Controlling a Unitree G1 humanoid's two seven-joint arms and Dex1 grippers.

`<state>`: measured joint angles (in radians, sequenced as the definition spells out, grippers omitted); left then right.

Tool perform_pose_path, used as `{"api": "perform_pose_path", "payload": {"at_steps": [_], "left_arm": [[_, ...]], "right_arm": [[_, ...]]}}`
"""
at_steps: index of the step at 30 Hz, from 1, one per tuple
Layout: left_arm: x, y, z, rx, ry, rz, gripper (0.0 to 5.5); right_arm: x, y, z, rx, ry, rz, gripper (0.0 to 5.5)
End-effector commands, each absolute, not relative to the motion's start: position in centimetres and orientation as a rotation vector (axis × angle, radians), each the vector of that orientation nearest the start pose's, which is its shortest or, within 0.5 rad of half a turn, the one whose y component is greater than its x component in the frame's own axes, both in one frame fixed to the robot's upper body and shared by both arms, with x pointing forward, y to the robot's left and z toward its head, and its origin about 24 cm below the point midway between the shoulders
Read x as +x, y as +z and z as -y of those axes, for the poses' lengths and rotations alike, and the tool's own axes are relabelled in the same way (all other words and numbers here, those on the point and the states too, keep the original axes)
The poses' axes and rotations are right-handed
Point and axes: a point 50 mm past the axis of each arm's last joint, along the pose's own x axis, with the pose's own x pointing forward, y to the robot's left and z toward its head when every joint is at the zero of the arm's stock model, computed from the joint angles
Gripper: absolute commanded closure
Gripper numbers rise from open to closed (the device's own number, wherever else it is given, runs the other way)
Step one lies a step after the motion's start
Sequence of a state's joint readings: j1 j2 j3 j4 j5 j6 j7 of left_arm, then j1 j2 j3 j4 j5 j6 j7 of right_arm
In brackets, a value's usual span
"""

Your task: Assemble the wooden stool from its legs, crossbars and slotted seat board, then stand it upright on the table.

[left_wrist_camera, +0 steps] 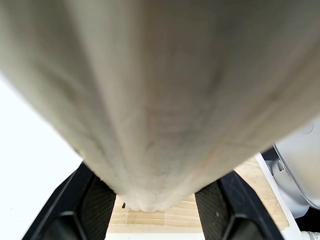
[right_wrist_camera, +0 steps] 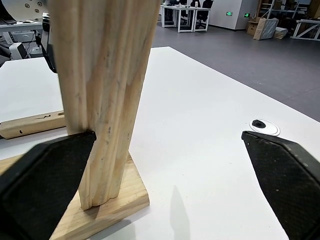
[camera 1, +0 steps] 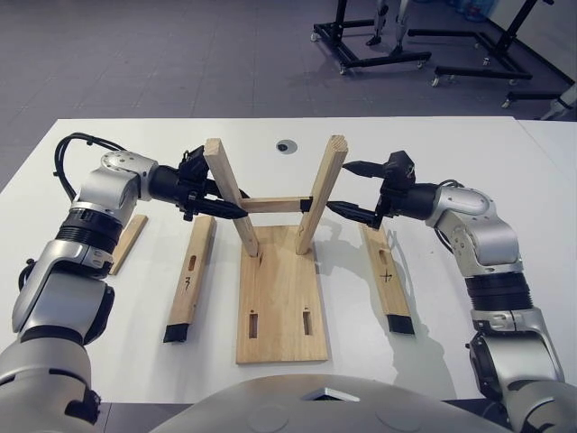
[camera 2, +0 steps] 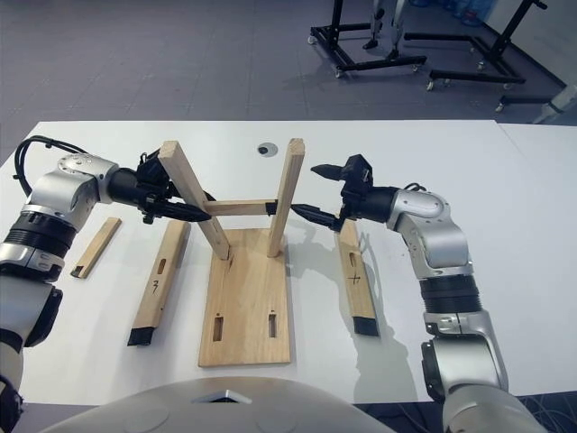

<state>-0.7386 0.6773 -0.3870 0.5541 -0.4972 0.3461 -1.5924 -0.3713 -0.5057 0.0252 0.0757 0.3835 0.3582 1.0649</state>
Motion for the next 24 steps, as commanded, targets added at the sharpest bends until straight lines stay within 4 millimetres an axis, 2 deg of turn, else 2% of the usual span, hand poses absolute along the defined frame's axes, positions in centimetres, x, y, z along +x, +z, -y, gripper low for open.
{"api": "perform_pose_path", "payload": {"at_steps": [1,5,10,15,24], "left_arm": [[29.7,8.3,-15.0,0.002,-1.764,-0.615,3.37],[29.8,8.4,-14.9,0.007,-1.766,-0.618,3.37],[29.7,8.4,-15.1,0.016,-1.77,-0.633,3.37],[29.7,8.5,-15.2,0.02,-1.77,-0.645,3.37],[30.2,9.5,-14.3,0.071,-1.804,-0.655,3.37]], "right_arm": [[29.2,14.2,15.6,-0.043,1.191,0.023,0.13],[29.6,16.0,16.2,-0.05,1.162,0.094,0.13],[29.9,16.8,17.0,-0.066,1.117,0.127,0.13],[30.1,18.4,16.5,-0.006,1.135,0.2,0.13],[28.9,16.8,13.4,0.009,1.267,0.138,0.13]]}}
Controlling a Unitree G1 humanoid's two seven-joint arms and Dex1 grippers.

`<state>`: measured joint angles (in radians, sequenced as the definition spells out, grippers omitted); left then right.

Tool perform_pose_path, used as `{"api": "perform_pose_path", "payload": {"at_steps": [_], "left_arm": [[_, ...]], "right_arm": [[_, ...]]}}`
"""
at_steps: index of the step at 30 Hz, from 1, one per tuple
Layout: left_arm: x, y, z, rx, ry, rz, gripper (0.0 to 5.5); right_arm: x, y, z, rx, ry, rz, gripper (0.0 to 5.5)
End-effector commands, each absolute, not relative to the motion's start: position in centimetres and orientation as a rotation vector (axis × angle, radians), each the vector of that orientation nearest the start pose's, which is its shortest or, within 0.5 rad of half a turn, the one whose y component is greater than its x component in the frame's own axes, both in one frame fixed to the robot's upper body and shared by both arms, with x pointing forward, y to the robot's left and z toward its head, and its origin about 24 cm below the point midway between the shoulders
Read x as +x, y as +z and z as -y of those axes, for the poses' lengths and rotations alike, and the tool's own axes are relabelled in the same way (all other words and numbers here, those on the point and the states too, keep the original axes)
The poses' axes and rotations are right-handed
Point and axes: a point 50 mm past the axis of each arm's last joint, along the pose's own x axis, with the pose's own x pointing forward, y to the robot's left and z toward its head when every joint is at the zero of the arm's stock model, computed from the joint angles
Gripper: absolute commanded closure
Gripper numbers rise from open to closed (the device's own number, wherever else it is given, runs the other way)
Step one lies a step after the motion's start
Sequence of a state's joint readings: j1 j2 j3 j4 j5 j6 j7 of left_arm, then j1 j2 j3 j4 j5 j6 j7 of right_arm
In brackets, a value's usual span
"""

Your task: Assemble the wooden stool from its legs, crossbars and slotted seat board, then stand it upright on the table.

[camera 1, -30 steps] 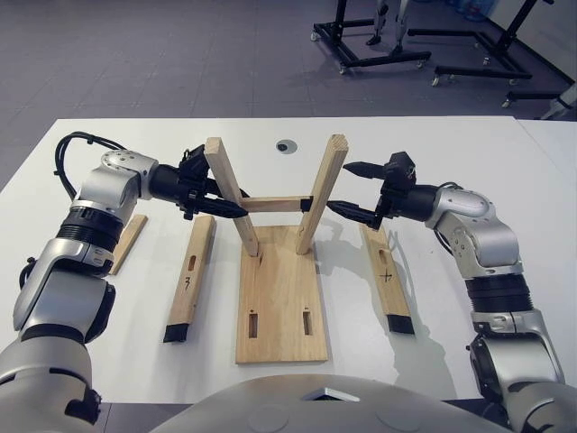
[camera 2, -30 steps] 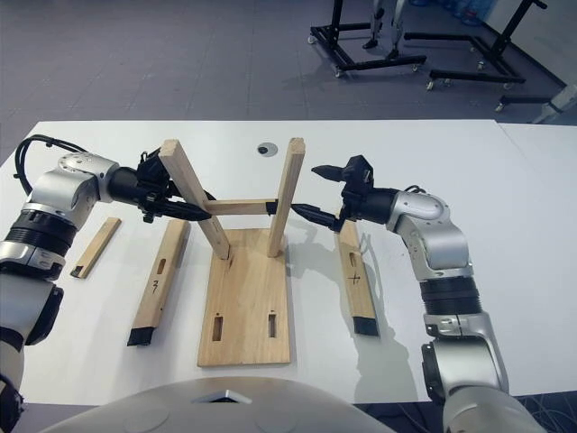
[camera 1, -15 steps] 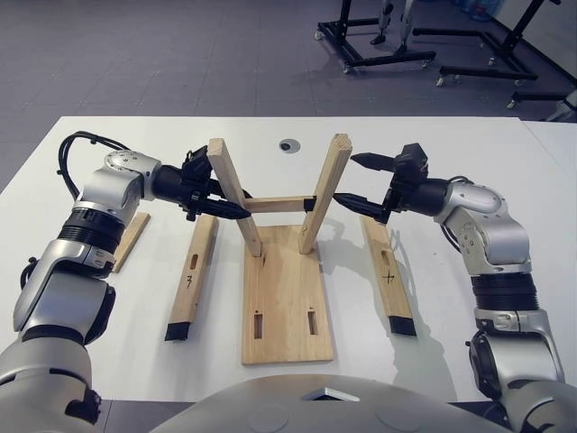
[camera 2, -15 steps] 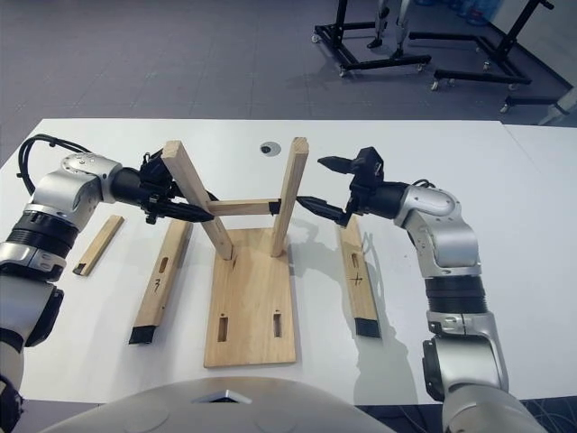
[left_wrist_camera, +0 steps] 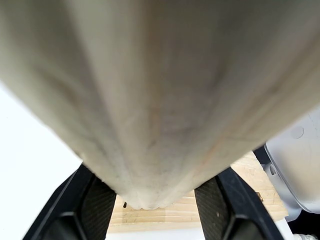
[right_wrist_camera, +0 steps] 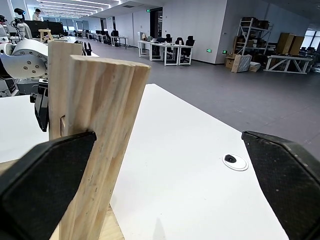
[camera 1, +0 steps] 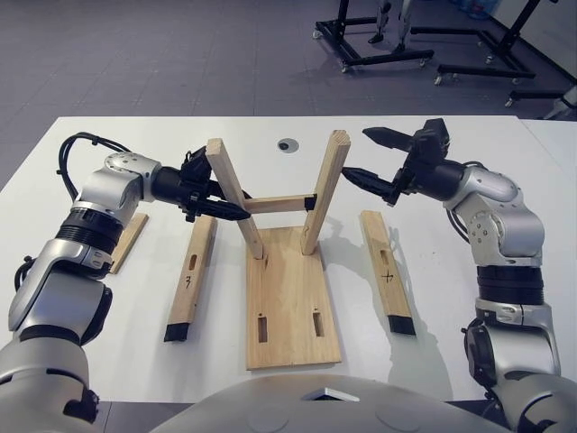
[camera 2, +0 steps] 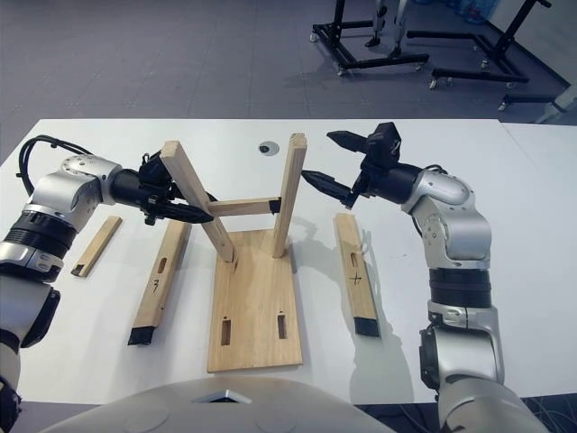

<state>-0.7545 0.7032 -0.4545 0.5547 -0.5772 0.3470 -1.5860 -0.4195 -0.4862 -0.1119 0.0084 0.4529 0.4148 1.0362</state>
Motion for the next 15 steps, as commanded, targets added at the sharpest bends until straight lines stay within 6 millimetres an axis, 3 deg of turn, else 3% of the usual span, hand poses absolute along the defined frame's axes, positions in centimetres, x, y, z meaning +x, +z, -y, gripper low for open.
{"api": "perform_pose_path", "payload": {"at_steps": [1,6,15], "left_arm": [[30.3,9.6,-14.2,0.076,-1.808,-0.657,3.37],[30.5,9.9,-13.5,0.085,-1.831,-0.623,3.37],[29.9,9.0,-16.4,0.053,-1.734,-0.494,3.37]], "right_arm": [[28.8,16.7,13.1,0.013,1.276,0.137,0.13],[28.8,16.5,12.6,0.01,1.281,0.131,0.13],[29.4,14.7,17.6,-0.082,1.097,0.023,0.13]]}}
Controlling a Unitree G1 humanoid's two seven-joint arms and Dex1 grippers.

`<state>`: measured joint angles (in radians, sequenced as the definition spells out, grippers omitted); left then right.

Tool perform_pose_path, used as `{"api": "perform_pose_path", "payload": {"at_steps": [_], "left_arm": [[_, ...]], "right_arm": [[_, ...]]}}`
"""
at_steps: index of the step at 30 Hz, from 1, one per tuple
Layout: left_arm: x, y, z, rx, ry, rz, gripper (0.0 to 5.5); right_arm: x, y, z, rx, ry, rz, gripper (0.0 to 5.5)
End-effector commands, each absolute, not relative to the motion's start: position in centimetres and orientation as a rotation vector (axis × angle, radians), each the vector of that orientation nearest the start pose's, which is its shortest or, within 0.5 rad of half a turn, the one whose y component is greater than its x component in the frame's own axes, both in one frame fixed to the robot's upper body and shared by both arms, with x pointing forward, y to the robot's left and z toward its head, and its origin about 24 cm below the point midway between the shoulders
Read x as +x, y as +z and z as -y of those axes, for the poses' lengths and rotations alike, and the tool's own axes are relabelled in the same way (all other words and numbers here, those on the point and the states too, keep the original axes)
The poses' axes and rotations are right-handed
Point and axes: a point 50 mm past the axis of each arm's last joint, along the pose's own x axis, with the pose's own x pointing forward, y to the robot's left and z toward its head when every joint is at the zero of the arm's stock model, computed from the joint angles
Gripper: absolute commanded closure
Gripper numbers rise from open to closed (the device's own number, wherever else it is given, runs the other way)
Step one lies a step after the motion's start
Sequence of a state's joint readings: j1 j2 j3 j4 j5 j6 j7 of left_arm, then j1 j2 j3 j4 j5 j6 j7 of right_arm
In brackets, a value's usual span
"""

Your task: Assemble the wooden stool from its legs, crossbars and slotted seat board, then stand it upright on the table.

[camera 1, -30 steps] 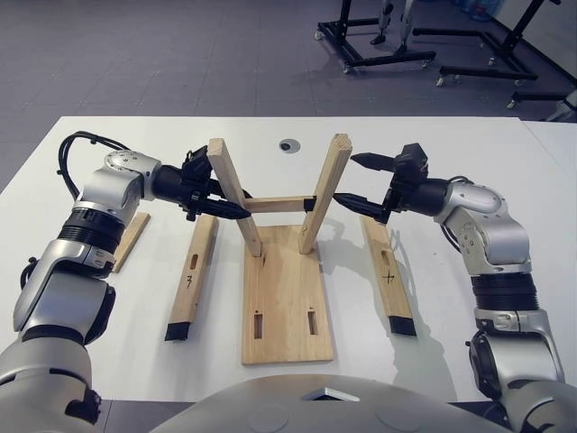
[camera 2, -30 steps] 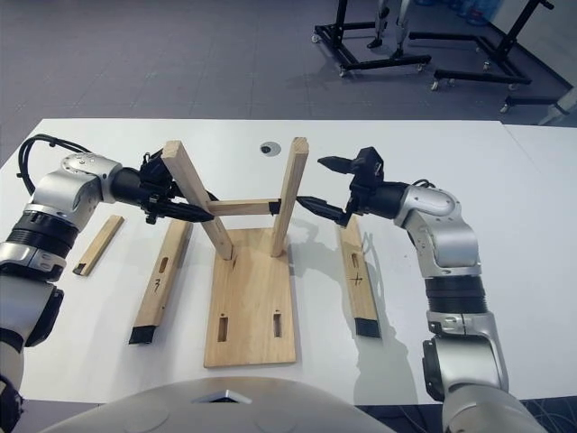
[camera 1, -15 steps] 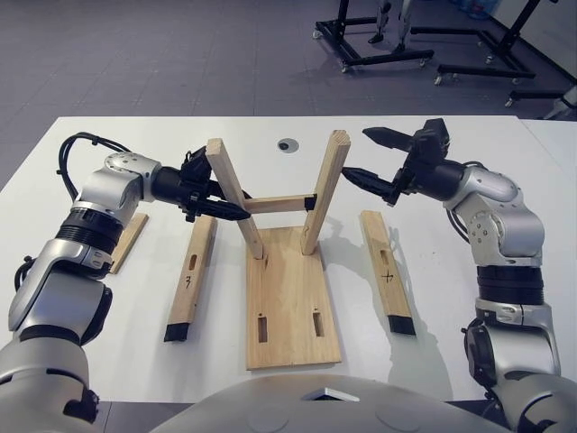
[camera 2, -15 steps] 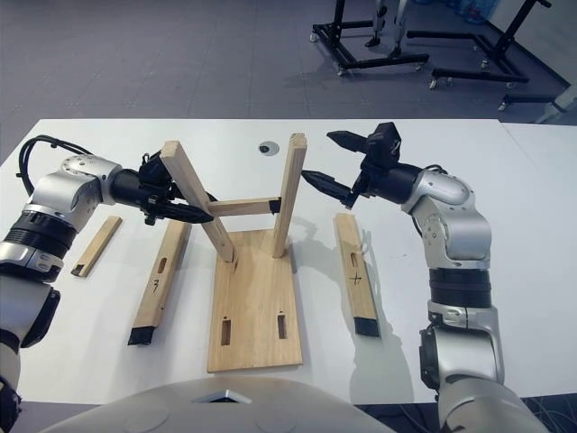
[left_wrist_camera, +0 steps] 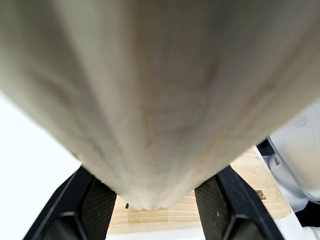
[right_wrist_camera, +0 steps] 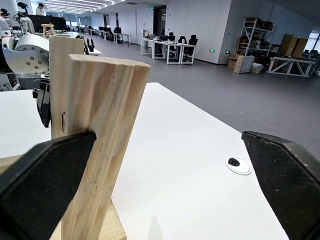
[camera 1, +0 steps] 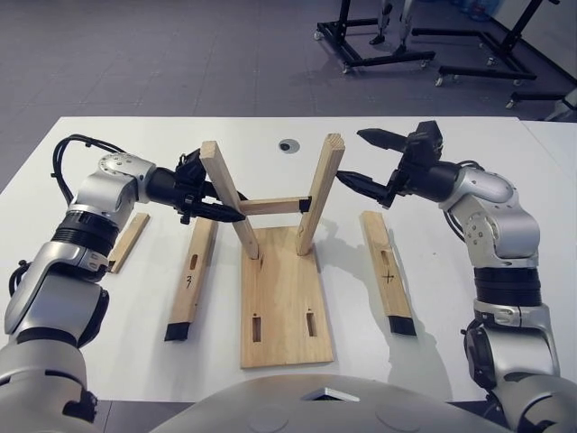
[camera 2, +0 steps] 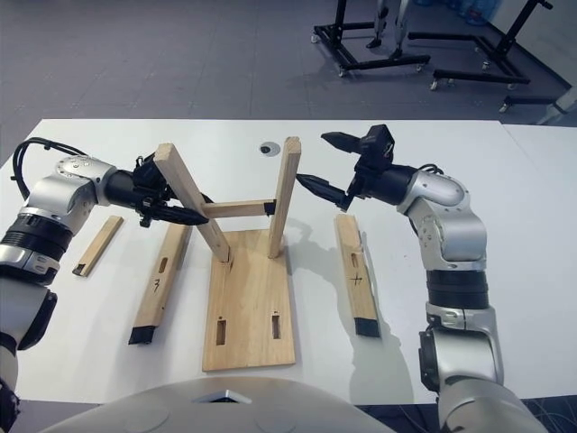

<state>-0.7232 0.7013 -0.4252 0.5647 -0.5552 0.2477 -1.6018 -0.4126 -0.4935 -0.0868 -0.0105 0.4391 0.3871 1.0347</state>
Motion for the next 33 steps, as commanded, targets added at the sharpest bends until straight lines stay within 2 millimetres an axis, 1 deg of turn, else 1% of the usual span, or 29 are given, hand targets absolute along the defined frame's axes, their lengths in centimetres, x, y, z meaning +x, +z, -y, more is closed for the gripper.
{"api": "perform_pose_path", "payload": {"at_steps": [1,5,8,10,15,18,19,22,25,27,29,33], "left_arm": [[30.0,9.2,-16.6,0.057,-1.719,-0.482,3.37],[30.5,9.7,-17.0,0.068,-1.685,-0.449,3.37],[30.6,9.9,-16.9,0.071,-1.69,-0.44,3.37],[30.5,10.0,-16.9,0.071,-1.693,-0.443,3.37],[30.8,10.3,-17.0,0.089,-1.682,-0.444,3.37],[31.4,10.4,-17.1,0.141,-1.64,-0.407,3.37],[31.5,10.5,-17.2,0.138,-1.628,-0.402,3.1],[31.9,11.0,-17.6,0.127,-1.577,-0.389,2.67],[32.2,12.2,-18.5,0.107,-1.518,-0.329,2.15],[32.0,13.7,-19.3,0.101,-1.465,-0.255,2.12],[31.2,15.2,-20.3,0.1,-1.409,-0.186,2.12],[29.2,16.0,-21.8,0.126,-1.332,-0.156,2.12]], "right_arm": [[29.5,14.3,18.1,-0.091,1.074,0.007,0.13],[29.8,13.1,19.6,-0.136,0.98,-0.036,0.13],[30.5,12.7,20.4,-0.155,0.887,-0.042,0.13],[30.9,12.7,20.5,-0.158,0.848,-0.033,0.13],[31.0,12.7,20.3,-0.157,0.826,-0.011,0.13],[31.1,12.8,20.3,-0.162,0.816,-0.004,0.13],[31.1,12.8,20.3,-0.162,0.815,0.0,0.1],[31.2,12.9,20.1,-0.162,0.815,0.008,0.1],[31.0,13.0,20.2,-0.154,0.816,0.014,0.1],[30.8,13.1,20.6,-0.152,0.802,0.017,0.1],[30.6,13.1,21.2,-0.148,0.773,0.016,0.1],[30.1,12.9,21.8,-0.15,0.743,0.008,0.1]]}}
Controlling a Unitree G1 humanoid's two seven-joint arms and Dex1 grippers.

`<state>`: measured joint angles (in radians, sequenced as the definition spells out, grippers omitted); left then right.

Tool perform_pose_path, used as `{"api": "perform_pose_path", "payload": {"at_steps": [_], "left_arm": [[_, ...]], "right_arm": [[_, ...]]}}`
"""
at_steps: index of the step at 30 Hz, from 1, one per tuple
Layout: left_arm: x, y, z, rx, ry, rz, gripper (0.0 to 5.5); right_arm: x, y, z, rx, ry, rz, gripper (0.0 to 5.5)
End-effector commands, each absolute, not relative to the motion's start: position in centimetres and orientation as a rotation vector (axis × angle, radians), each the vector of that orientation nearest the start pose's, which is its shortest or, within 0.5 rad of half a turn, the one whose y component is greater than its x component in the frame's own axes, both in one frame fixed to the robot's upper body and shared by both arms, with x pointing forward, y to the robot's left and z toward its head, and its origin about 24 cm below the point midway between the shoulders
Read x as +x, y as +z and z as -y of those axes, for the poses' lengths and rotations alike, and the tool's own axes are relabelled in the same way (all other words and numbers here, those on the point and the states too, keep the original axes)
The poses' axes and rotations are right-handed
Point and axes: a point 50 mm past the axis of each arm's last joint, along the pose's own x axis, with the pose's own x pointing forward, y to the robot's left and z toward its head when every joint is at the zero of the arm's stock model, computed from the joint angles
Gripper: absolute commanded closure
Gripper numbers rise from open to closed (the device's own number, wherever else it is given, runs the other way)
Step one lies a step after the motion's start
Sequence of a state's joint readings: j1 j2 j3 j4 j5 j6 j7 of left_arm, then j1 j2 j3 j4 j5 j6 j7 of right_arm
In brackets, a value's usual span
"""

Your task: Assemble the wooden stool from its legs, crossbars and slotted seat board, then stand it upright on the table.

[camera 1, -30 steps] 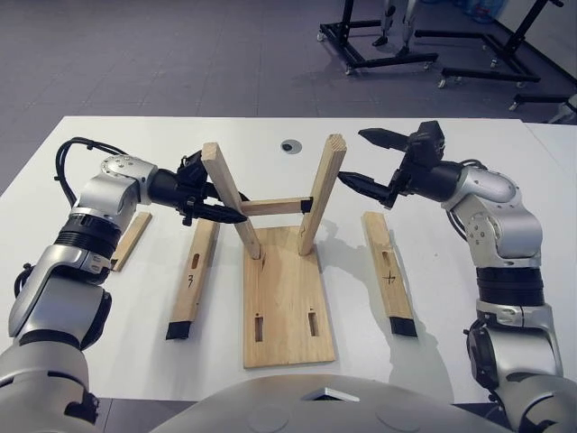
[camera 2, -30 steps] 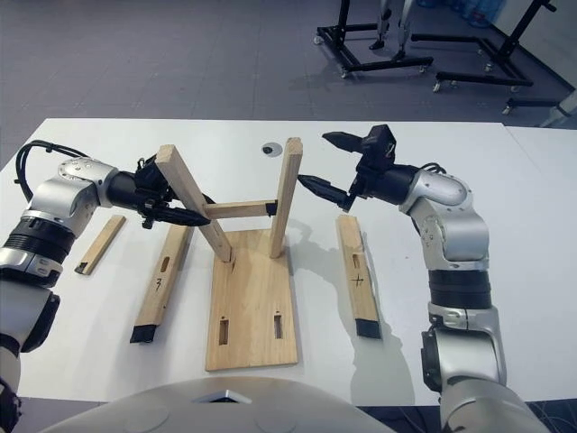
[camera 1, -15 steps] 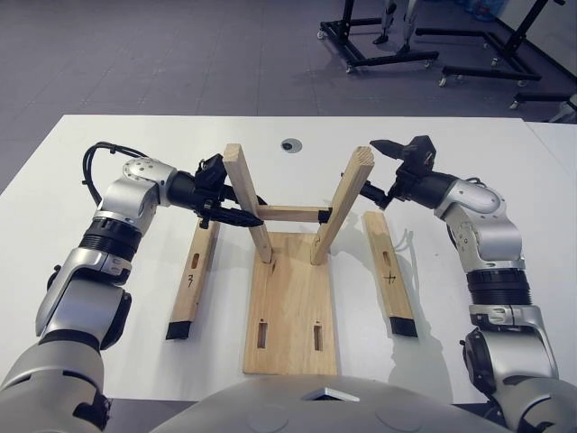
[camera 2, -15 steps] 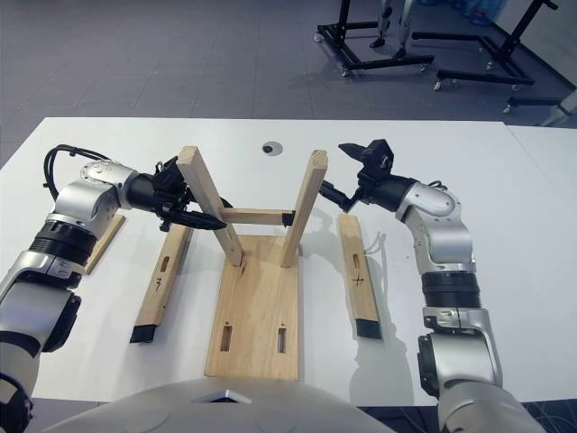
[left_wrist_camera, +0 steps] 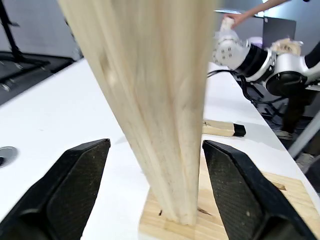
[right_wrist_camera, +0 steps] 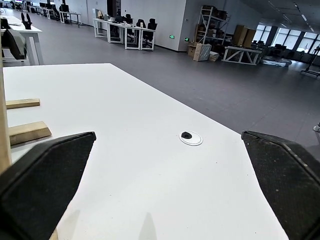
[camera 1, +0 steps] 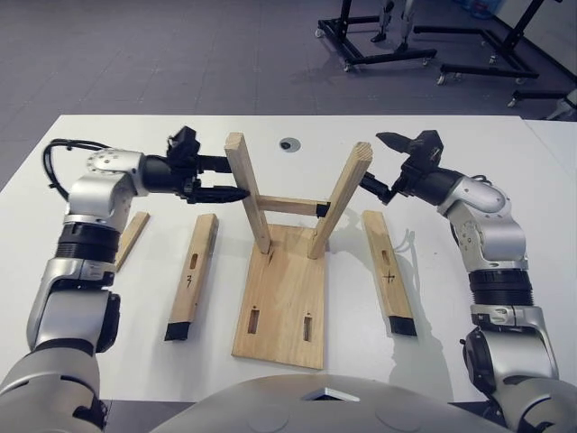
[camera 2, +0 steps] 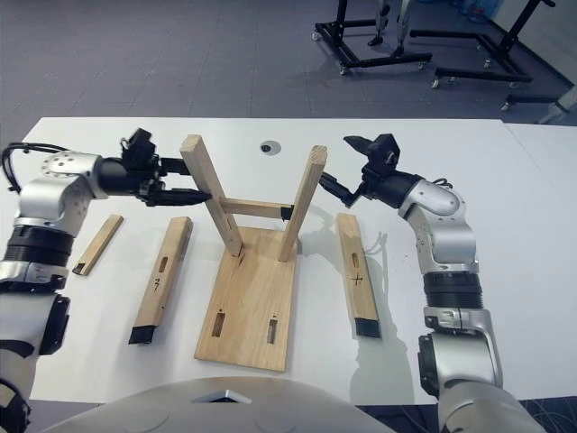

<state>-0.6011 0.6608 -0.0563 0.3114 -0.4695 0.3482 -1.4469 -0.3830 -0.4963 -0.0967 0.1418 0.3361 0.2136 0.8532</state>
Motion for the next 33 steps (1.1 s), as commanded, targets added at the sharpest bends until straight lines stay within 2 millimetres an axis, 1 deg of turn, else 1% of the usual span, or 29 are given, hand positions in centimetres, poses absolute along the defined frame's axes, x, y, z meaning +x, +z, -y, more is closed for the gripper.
{"api": "perform_pose_path", "payload": {"at_steps": [1,3,5,7,8,10,11,13,15,17,19,22,24,26,29,33], "left_arm": [[28.1,16.1,-22.5,0.124,-1.292,-0.135,2.12],[25.8,16.3,-23.7,0.116,-1.192,-0.101,2.12],[23.9,15.8,-24.2,0.141,-1.06,-0.077,2.12],[23.2,14.4,-24.6,0.126,-0.826,-0.111,2.12],[22.8,13.6,-24.4,0.104,-0.743,-0.129,2.12],[21.9,11.8,-23.5,0.123,-0.556,-0.171,2.12],[21.6,11.3,-23.0,0.131,-0.478,-0.179,2.12],[20.8,10.4,-22.7,0.095,-0.345,-0.205,2.12],[19.7,9.7,-24.2,0.108,-0.222,-0.241,2.12],[19.0,9.2,-26.1,0.165,-0.148,-0.273,2.12],[18.7,8.7,-27.9,0.18,-0.111,-0.304,2.12],[18.6,7.7,-30.1,0.174,-0.138,-0.339,2.12],[18.8,6.9,-31.8,0.191,-0.105,-0.361,2.12],[18.5,6.0,-33.4,0.186,-0.061,-0.397,2.12],[17.9,4.2,-34.5,0.172,-0.032,-0.456,2.12],[17.6,2.4,-34.3,0.145,-0.06,-0.507,2.12]], "right_arm": [[30.2,13.1,21.9,-0.149,0.718,0.019,0.1],[30.3,13.6,22.0,-0.157,0.664,0.037,0.1],[30.0,14.1,22.2,-0.141,0.61,0.062,0.1],[30.0,14.2,22.5,-0.091,0.504,0.068,0.1],[29.8,14.1,22.6,-0.081,0.47,0.065,0.1],[29.3,13.9,22.7,-0.065,0.402,0.062,0.1],[28.9,13.8,23.1,-0.055,0.356,0.06,0.1],[28.3,13.5,23.4,-0.047,0.295,0.054,0.1],[27.7,13.2,23.1,-0.035,0.284,0.041,0.1],[27.1,13.1,23.2,-0.023,0.268,0.034,0.1],[26.7,13.0,23.2,-0.016,0.257,0.027,0.1],[26.7,12.8,22.8,0.0,0.264,0.021,0.1],[26.9,12.7,22.6,0.0,0.276,0.018,0.1],[27.3,12.9,22.4,0.001,0.287,0.023,0.1],[27.6,13.1,22.4,0.005,0.298,0.032,0.1],[28.1,13.5,22.1,0.004,0.313,0.044,0.1]]}}
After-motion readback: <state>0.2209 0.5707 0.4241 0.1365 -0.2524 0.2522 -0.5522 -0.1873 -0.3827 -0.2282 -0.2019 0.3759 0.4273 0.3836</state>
